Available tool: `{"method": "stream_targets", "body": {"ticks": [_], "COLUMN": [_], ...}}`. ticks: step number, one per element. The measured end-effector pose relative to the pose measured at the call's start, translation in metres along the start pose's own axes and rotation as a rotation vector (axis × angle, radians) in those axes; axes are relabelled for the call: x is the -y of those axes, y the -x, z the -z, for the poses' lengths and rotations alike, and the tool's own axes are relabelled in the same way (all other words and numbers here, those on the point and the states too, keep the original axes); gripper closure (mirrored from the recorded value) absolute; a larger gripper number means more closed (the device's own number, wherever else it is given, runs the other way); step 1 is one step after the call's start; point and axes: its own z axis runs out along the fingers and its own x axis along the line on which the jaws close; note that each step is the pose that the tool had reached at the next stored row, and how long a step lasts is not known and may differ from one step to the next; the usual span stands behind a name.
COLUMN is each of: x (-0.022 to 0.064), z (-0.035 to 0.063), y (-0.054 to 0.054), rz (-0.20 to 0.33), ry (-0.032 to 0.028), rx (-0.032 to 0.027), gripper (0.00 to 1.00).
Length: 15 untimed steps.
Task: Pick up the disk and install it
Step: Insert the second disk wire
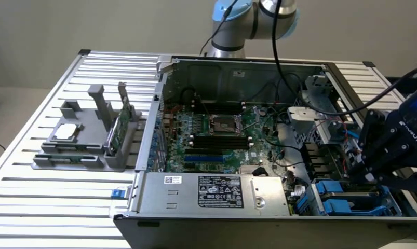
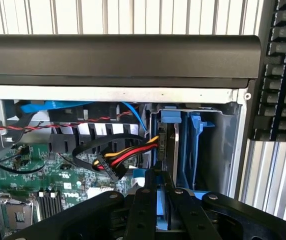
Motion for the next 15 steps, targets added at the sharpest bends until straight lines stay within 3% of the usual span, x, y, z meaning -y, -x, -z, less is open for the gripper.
{"method": "stream_targets", "body": {"ticks": [15], "x": [-0.0022], "z": [-0.0069], "y": [0.0011], "rz": [0.004], "ry": [0.0020], "rx": [-0.0004], "gripper": [0.84]}}
